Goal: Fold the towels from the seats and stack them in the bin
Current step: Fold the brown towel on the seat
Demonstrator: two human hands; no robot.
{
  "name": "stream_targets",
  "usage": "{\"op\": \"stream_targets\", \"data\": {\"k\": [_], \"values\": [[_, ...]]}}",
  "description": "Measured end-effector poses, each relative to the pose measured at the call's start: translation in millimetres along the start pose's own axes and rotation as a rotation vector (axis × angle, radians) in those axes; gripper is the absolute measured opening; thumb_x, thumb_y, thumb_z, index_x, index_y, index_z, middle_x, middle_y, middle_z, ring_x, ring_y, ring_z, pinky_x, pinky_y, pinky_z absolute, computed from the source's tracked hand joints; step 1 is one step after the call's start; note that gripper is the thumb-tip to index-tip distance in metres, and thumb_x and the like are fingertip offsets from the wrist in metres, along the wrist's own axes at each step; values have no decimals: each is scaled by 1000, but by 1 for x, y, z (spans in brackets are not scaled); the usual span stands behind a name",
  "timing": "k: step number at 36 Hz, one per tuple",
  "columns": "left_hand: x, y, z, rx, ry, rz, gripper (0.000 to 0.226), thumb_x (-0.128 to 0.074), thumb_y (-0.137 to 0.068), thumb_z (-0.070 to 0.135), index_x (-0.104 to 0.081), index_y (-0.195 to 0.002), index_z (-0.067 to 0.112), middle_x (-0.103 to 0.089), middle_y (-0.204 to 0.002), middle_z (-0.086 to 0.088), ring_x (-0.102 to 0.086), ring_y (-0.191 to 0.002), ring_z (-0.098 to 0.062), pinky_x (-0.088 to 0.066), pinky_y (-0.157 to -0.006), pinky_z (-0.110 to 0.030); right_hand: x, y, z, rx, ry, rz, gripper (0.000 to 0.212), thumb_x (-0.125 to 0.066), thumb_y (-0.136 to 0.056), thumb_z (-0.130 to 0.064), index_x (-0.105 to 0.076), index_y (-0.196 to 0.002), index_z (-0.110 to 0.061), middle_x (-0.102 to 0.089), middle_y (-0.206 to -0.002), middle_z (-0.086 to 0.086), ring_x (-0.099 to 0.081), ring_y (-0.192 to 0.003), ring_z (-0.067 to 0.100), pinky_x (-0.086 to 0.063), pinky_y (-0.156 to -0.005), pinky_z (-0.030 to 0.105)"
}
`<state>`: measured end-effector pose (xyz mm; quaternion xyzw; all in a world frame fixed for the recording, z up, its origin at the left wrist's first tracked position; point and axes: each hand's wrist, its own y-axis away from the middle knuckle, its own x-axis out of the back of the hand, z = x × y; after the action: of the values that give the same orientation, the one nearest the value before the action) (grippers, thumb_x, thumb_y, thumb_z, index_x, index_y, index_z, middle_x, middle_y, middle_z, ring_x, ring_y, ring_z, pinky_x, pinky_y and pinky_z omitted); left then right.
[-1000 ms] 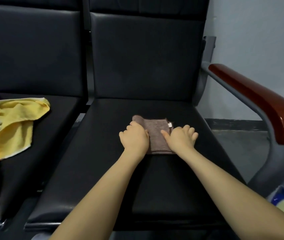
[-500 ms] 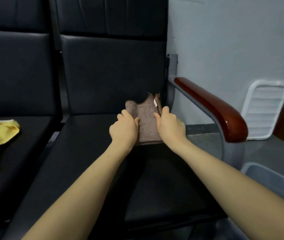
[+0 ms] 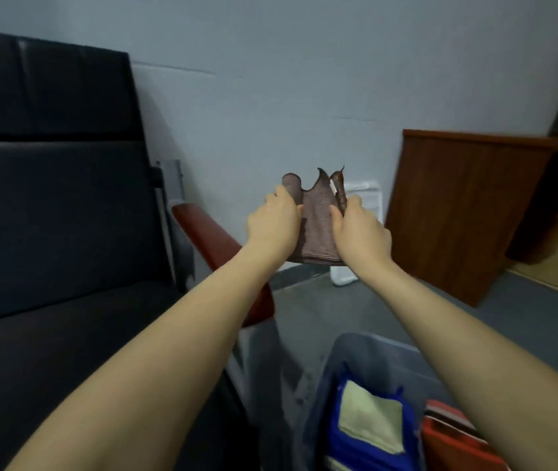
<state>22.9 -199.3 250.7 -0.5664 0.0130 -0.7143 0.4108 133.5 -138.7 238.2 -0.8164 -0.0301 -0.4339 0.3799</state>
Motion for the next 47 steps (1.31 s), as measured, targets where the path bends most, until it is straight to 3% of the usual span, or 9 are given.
{"op": "stream_targets", "data": {"k": [8, 16, 22, 28, 33, 37, 41, 44, 47], "values": [[-138, 34, 88, -44, 144, -257, 39, -38, -102, 34, -40, -122, 1, -49, -126, -17, -55, -109, -38, -44, -82, -42, -21, 33, 158, -211, 161, -63, 37, -32, -103, -37, -46, -109, -3, -65, -100, 18, -63, -89, 37, -36, -62, 36], [-274, 99, 122, -1, 253, -578, 28, -34, -103, 24, -38, -116, 0, -50, -123, -22, -52, -109, -40, -39, -81, -44, -79, 109, 273, -429, 257, -324, 39, -32, -102, -37, -45, -114, -2, -64, -108, 20, -62, -99, 39, -47, -74, 41], [-333, 147, 140, 23, 383, -741, 27, -33, -97, 10, -33, -123, 3, -50, -123, -22, -52, -110, -40, -40, -96, -52, -111, 161, 336, -660, 263, -444, 36, -32, -103, -32, -43, -119, -2, -60, -115, 19, -59, -106, 36, -45, -83, 39], [-391, 194, 145, -116, 266, -935, 34, -40, -88, -4, -38, -121, -1, -44, -122, -19, -48, -111, -35, -38, -91, -36, -132, 203, 385, -766, 179, -487, 24, -42, -96, -22, -45, -110, -3, -60, -110, 19, -58, -99, 38, -37, -71, 37], [-416, 210, 152, -126, 255, -984, 52, -40, -84, -11, -37, -134, -3, -39, -130, -23, -44, -114, -35, -34, -93, -28, -145, 225, 408, -822, 223, -460, 38, -42, -96, -21, -39, -127, 0, -54, -121, 18, -59, -99, 40, -47, -77, 44], [-426, 224, 151, -153, 195, -1146, 47, -42, -95, 3, -33, -141, 1, -29, -145, -21, -40, -127, -34, -34, -101, -31, -154, 240, 415, -918, 279, -531, 50, -44, -95, -15, -28, -139, 0, -47, -133, 20, -54, -111, 41, -44, -87, 45], [-432, 233, 149, -230, 17, -1257, 47, -50, -95, 21, -36, -137, 7, -28, -139, -23, -39, -122, -41, -37, -99, -42, -162, 248, 415, -672, 476, -484, 43, -74, -62, 2, -57, -101, 4, -58, -101, 27, -59, -81, 42, -50, -69, 44], [-434, 232, 146, -251, -8, -1213, 38, -43, -96, 22, -44, -132, 12, -32, -137, -22, -34, -123, -41, -36, -98, -42, -161, 249, 413, -563, 484, -700, 47, -53, -85, -11, -44, -131, -10, -42, -135, 17, -41, -123, 36, -34, -99, 41], [-428, 225, 142, -221, 40, -1101, 36, -41, -96, 15, -50, -131, 10, -35, -138, -19, -35, -128, -37, -36, -102, -41, -158, 248, 411, -654, 449, -780, 42, -41, -93, -17, -43, -134, -20, -32, -145, 12, -26, -134, 34, -20, -109, 41]]}}
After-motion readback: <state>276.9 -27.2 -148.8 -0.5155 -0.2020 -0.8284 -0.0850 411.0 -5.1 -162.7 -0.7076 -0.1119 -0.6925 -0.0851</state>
